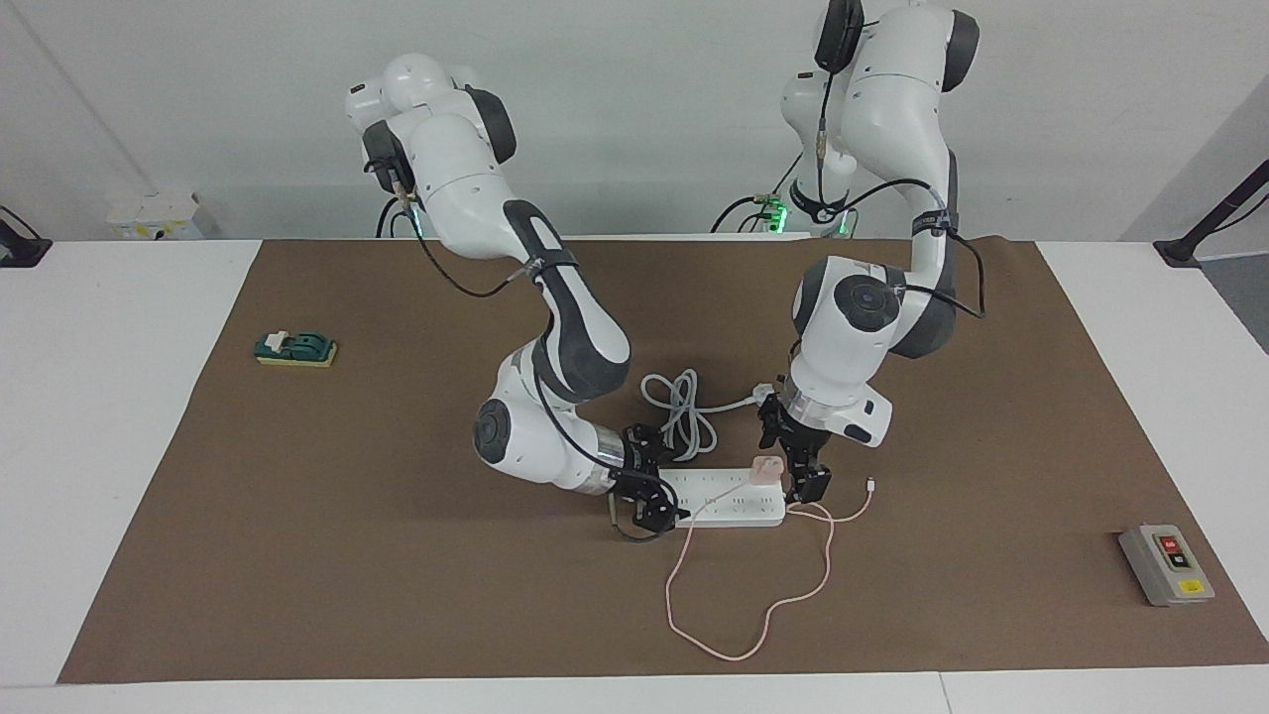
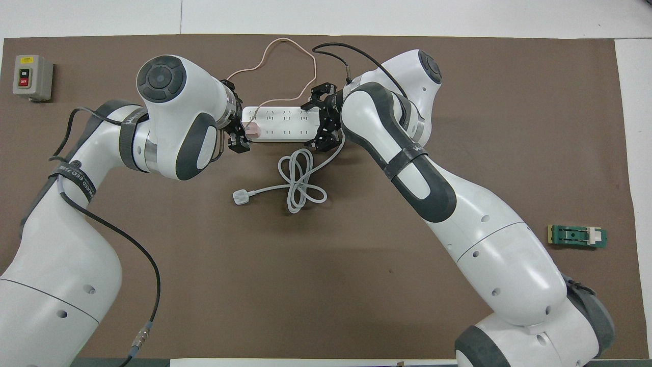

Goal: Unplug charger and place it aside
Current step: 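Close the left gripper on the pink charger while the right gripper holds the strip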

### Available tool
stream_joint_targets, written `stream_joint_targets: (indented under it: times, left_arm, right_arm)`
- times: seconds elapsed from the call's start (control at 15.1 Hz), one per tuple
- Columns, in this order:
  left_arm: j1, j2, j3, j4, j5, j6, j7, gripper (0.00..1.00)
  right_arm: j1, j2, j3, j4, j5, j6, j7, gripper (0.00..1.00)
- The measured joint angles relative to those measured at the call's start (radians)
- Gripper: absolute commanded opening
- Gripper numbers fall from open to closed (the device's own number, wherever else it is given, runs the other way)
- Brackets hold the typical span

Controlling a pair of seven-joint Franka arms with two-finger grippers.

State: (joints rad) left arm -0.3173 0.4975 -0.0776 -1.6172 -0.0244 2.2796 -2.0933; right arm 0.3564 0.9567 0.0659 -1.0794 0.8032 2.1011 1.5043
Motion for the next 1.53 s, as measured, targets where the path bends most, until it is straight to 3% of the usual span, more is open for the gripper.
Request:
stream_joint_targets:
  times: [0.4, 0.6, 0.66, 0.73, 0.8, 0.99, 1.53]
  left_arm:
    - [-0.002, 0.004, 0.0, -0.01, 0.008, 0.015, 0.004, 0.99]
    - [-0.013, 0.005, -0.001, -0.035, 0.033, 0.012, 0.023, 0.91]
    - [-0.019, 0.005, -0.001, -0.043, 0.036, 0.012, 0.031, 0.86]
    - [-0.026, 0.005, -0.001, -0.049, 0.037, 0.012, 0.034, 0.8]
    - [-0.031, 0.005, -0.001, -0.052, 0.038, 0.012, 0.036, 0.71]
    - [-0.033, 0.005, 0.0, -0.052, 0.039, 0.011, 0.039, 0.01]
    - [-0.033, 0.005, 0.003, -0.042, 0.043, 0.015, 0.065, 0.0]
  right_arm:
    - [0.004, 0.024, -0.02, 0.024, -0.007, 0.001, 0.0, 1.0]
    - [0.005, 0.038, -0.022, 0.028, -0.035, 0.01, 0.0, 0.99]
    - [0.008, 0.041, -0.022, 0.028, -0.043, 0.015, 0.0, 0.8]
    - [0.013, 0.042, -0.022, 0.028, -0.045, 0.023, 0.0, 0.69]
    - [0.017, 0.043, -0.023, 0.029, -0.047, 0.032, 0.0, 0.63]
    - [0.017, 0.042, -0.024, 0.029, -0.047, 0.032, 0.003, 0.63]
    - [0.018, 0.042, -0.024, 0.029, -0.049, 0.033, 0.001, 0.63]
